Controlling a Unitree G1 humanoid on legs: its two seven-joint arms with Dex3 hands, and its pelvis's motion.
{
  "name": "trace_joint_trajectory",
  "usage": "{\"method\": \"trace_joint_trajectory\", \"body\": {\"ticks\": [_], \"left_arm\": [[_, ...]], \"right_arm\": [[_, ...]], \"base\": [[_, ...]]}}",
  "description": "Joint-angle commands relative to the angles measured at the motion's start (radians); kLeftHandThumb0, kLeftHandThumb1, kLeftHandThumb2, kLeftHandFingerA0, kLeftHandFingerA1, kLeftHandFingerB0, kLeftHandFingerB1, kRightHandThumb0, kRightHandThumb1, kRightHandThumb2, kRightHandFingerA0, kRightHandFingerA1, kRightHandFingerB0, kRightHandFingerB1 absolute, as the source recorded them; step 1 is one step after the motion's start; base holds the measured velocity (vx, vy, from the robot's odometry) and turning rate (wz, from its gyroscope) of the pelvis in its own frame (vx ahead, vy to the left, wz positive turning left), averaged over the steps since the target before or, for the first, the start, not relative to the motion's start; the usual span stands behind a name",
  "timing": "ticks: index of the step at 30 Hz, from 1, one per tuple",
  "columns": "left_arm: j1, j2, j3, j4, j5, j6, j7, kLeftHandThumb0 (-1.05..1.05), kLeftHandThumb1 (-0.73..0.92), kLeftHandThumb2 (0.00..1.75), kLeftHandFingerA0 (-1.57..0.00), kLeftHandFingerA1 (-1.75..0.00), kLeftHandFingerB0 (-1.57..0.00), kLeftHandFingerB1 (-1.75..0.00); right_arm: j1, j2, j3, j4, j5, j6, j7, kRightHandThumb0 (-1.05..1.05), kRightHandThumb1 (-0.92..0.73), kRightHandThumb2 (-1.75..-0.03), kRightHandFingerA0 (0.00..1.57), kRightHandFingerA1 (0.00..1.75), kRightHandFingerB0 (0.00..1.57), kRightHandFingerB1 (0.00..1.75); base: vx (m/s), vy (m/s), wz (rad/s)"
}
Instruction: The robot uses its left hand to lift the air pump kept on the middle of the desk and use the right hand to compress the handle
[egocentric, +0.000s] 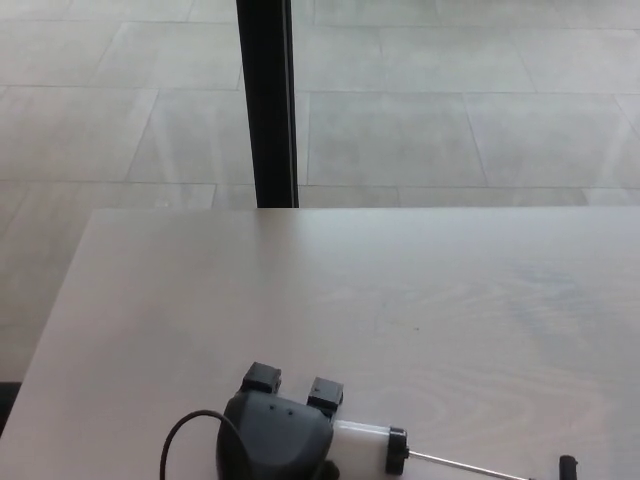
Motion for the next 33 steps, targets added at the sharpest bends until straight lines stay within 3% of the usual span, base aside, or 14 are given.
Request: {"method": "trace_joint_trajectory", "body": {"ticks": [1, 2, 4, 7, 8, 9, 11, 14, 16, 18, 23, 27, 28, 33], "left_arm": [[0.031, -0.014, 0.018, 0.088, 0.016, 0.143, -0.246, -0.6, 0.49, 0.8, -0.69, -0.87, -0.19, -0.48], [0.047, -0.02, 0.034, 0.08, -0.015, 0.121, -0.181, -0.46, 0.63, 0.59, -0.81, -0.99, -0.32, -0.44], [0.093, -0.033, 0.083, 0.056, -0.116, 0.028, -0.037, -0.23, 0.69, 0.66, -0.8, -1.57, -0.39, -0.53], [0.104, -0.041, 0.1, 0.055, -0.128, -0.003, -0.019, -0.22, 0.72, 0.67, -0.79, -1.57, -0.42, -0.54], [0.129, -0.057, 0.127, 0.042, -0.181, -0.053, 0.041, -0.2, 0.74, 0.68, -0.81, -1.54, -0.59, -0.64], [0.134, -0.06, 0.129, 0.045, -0.185, -0.065, 0.052, -0.23, 0.76, 0.69, -0.8, -1.48, -0.64, -0.71], [0.135, -0.063, 0.135, 0.046, -0.181, -0.064, 0.047, -0.21, 0.78, 0.71, -0.77, -1.49, -0.65, -0.7], [0.134, -0.056, 0.139, 0.052, -0.173, -0.066, 0.027, -0.26, 0.83, 0.73, -0.76, -1.3, -0.62, -0.62], [0.122, -0.053, 0.133, 0.062, -0.146, -0.049, 0.006, -0.28, 0.85, 0.72, -0.77, -1.32, -0.61, -0.62], [0.12, -0.05, 0.128, 0.067, -0.127, -0.028, -0.021, -0.31, 0.84, 0.72, -0.8, -1.49, -0.73, -0.78], [0.126, -0.043, 0.128, 0.081, -0.129, -0.039, -0.002, -0.31, 0.81, 0.73, -0.81, -1.54, -0.73, -0.77], [0.13, -0.047, 0.139, 0.082, -0.155, -0.06, 0.002, -0.28, 0.78, 0.77, -0.8, -1.49, -0.79, -0.84], [0.135, -0.044, 0.137, 0.084, -0.157, -0.079, 0.031, -0.29, 0.76, 0.79, -0.83, -1.57, -0.82, -0.92], [0.146, -0.046, 0.155, 0.088, -0.191, -0.117, 0.065, -0.3, 0.78, 0.75, -0.81, -1.47, -0.7, -0.79]], "right_arm": [[-0.022, 0.013, -0.029, -0.039, 0.019, 0.056, -0.046, -0.62, -0.8, -0.64, 0.53, 0.79, 0.6, 0.44], [-0.022, 0.014, -0.03, -0.04, 0.016, 0.055, -0.048, -0.61, -0.79, -0.63, 0.54, 0.8, 0.6, 0.45], [-0.024, 0.013, -0.027, -0.04, -0.006, 0.054, -0.059, -0.62, -0.79, -0.63, 0.57, 0.78, 0.63, 0.44], [-0.025, 0.017, -0.031, -0.042, -0.004, 0.056, -0.061, -0.62, -0.79, -0.63, 0.58, 0.78, 0.64, 0.44], [-0.023, 0.018, -0.031, -0.054, -0.009, 0.068, -0.073, -0.62, -0.79, -0.64, 0.59, 0.78, 0.66, 0.44], [-0.021, 0.017, -0.031, -0.057, -0.012, 0.067, -0.076, -0.61, -0.79, -0.64, 0.59, 0.77, 0.66, 0.44], [-0.027, 0.018, -0.027, -0.05, -0.015, 0.066, -0.078, -0.6, -0.8, -0.64, 0.6, 0.76, 0.65, 0.44], [-0.028, 0.019, -0.031, -0.045, -0.015, 0.056, -0.08, -0.61, -0.8, -0.64, 0.61, 0.77, 0.66, 0.45], [-0.029, 0.013, -0.032, -0.042, -0.02, 0.054, -0.081, -0.61, -0.81, -0.64, 0.61, 0.77, 0.67, 0.44], [-0.028, 0.01, -0.033, -0.041, -0.026, 0.054, -0.082, -0.62, -0.81, -0.64, 0.61, 0.75, 0.67, 0.44], [-0.025, 0.017, -0.034, -0.049, -0.029, 0.063, -0.092, -0.61, -0.82, -0.64, 0.62, 0.75, 0.68, 0.44], [-0.027, 0.017, -0.03, -0.039, -0.036, 0.049, -0.088, -0.62, -0.82, -0.64, 0.62, 0.76, 0.66, 0.45], [-0.026, 0.019, -0.029, -0.039, -0.037, 0.051, -0.091, -0.61, -0.82, -0.64, 0.63, 0.77, 0.67, 0.45], [-0.028, 0.023, -0.025, -0.039, -0.037, 0.065, -0.094, -0.6, -0.83, -0.64, 0.62, 0.75, 0.66, 0.44]], "base": [[0.0, 0.0, 0.0], [0.0, 0.0, 0.0], [0.0, 0.0, 0.0], [0.0, 0.0, 0.0], [0.0, 0.0, 0.0], [0.0, 0.0, 0.0], [0.0, 0.0, 0.0], [0.0, 0.0, 0.0], [0.0, 0.0, 0.0], [0.0, 0.0, 0.0], [0.0, 0.0, 0.0], [0.0, 0.0, 0.0], [0.0, 0.0, 0.0], [0.0, 0.0, 0.0]]}}
